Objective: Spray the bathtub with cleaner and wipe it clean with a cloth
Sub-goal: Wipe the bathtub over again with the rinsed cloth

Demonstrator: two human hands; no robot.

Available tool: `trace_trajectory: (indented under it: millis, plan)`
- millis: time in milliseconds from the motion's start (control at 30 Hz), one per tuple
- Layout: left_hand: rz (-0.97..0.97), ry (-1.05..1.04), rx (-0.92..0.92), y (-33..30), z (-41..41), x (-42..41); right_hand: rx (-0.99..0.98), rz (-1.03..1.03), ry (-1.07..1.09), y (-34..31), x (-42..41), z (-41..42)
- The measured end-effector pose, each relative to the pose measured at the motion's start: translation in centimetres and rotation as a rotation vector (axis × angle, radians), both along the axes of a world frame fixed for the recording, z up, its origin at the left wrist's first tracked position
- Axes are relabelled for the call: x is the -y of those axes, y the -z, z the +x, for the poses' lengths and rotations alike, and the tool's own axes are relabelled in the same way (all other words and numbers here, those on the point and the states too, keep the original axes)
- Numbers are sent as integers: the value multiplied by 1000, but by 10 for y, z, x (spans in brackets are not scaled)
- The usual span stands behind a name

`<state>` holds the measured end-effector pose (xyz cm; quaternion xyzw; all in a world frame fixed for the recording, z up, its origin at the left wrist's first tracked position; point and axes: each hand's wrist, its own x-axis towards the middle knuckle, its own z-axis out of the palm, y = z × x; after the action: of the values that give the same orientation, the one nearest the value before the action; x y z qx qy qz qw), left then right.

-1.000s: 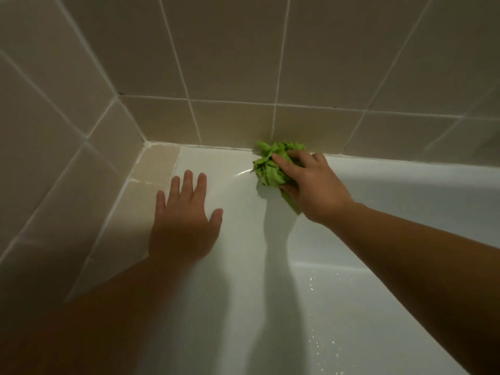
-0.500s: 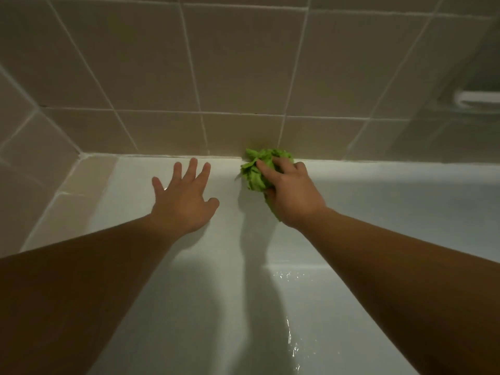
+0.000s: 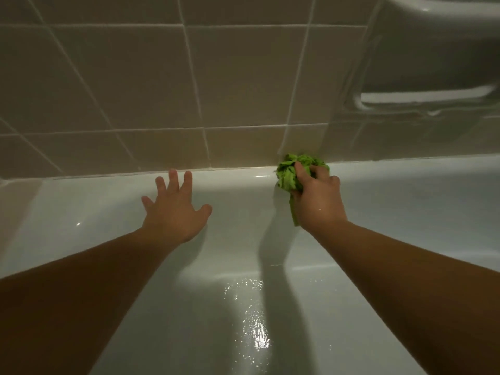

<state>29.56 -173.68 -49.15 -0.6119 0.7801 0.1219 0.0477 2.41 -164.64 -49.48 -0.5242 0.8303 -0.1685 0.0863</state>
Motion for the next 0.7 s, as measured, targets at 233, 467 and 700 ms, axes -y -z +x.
trace_trajectory:
  millis: [233,467,700]
  plan:
    - [-26,43,2,4,-64,-20,-36,-28,-254,-2,-14,-51]
    - [-36,50,68,2,-91,-28,12,33,204,-3,-31,-109]
    - [16,147,0,0,-143,-46,-2,-21,-80,3,-52,-137]
